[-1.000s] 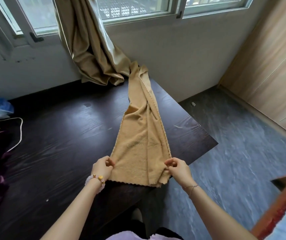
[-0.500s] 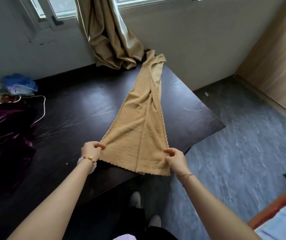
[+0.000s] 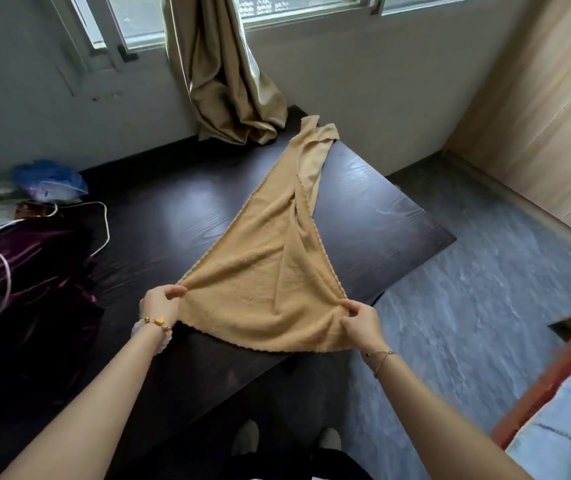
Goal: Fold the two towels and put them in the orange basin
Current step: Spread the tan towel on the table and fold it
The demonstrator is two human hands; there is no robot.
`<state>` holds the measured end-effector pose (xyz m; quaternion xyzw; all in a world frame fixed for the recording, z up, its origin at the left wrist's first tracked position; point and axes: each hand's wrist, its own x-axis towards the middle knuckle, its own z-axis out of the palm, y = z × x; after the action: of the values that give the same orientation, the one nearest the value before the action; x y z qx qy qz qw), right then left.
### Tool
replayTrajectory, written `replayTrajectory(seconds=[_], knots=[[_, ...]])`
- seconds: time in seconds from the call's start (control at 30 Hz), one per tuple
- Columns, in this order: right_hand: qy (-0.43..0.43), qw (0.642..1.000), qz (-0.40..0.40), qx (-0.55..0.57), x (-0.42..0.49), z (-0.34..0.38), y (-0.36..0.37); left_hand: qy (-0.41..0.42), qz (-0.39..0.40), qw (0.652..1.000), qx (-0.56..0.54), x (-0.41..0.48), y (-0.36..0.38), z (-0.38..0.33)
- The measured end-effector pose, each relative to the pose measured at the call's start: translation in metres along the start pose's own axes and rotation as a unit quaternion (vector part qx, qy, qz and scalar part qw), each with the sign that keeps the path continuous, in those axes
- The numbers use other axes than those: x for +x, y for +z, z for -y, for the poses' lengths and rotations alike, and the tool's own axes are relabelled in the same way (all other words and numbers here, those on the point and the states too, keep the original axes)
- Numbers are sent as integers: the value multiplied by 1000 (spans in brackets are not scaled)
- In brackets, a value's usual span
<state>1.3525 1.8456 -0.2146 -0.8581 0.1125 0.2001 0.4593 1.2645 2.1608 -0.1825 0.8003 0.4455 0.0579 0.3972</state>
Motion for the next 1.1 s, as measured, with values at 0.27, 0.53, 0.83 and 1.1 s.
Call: replayTrajectory(seconds=[0.27, 0.53, 0.83, 1.1], knots=[[12, 1000, -22, -7, -41, 6, 56, 62, 23, 994, 92, 38, -55, 40], [10, 995, -59, -79, -72, 5, 84, 126, 86, 965, 213, 51, -63, 78], [-165, 943, -78, -278, -84, 34, 105, 353, 149, 892, 240, 44, -39, 66], [-161, 921, -15, -353, -96, 25, 118, 305, 288, 828, 372, 58, -48, 85]])
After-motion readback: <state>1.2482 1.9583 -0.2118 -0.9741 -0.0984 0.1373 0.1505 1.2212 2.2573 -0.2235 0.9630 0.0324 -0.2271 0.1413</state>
